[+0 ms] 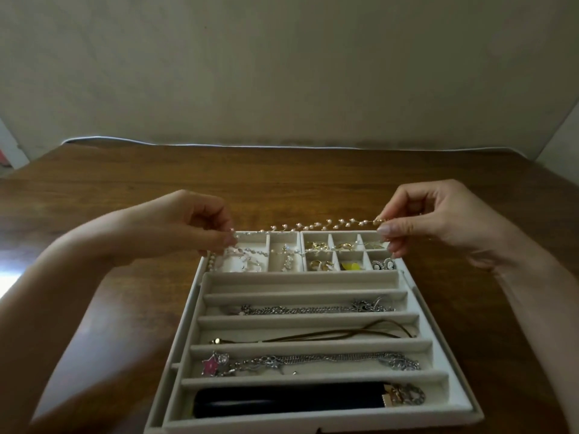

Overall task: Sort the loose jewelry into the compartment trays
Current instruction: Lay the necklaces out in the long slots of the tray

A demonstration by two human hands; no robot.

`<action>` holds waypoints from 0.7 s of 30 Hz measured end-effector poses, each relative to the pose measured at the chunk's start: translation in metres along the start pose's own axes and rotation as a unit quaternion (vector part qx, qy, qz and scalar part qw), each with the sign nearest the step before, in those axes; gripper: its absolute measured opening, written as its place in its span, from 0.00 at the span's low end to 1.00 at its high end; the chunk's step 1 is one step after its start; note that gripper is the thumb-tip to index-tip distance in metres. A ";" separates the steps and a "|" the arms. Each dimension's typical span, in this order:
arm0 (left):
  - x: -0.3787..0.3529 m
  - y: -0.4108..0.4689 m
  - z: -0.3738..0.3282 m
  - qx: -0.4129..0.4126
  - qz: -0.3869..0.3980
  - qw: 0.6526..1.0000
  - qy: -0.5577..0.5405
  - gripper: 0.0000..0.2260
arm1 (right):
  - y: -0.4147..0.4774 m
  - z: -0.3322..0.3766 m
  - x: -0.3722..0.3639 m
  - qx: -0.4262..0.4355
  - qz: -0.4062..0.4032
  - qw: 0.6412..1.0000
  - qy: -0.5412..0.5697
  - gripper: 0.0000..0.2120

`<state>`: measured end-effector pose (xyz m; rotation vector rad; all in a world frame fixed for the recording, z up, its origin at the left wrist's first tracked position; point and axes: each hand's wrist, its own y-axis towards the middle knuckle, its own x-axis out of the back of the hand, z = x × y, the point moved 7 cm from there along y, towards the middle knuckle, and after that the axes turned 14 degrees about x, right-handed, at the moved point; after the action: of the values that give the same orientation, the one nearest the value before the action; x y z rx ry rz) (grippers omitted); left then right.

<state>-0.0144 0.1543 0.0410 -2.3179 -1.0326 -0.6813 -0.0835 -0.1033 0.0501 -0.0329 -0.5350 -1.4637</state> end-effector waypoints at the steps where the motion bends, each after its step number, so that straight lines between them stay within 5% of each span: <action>1: 0.002 0.001 -0.001 -0.004 -0.007 1.000 -0.024 0.04 | 0.000 0.000 0.001 -0.006 0.007 1.000 -0.008 0.08; 9: 0.009 -0.002 -0.007 -0.054 -0.001 0.990 -0.129 0.13 | -0.003 -0.006 0.003 -0.037 0.044 0.997 -0.042 0.07; 15: -0.007 -0.002 0.003 0.004 0.064 0.998 0.009 0.07 | -0.007 -0.006 -0.007 -0.057 0.123 0.989 -0.067 0.07; 21: -0.014 -0.007 -0.002 0.001 0.027 0.991 0.129 0.05 | -0.011 -0.008 -0.012 -0.065 0.159 0.979 -0.105 0.06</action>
<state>-0.0283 0.1493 0.0356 -2.1757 -0.8499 -0.9286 -0.0913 -0.0966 0.0351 -0.3641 -0.5755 -1.1841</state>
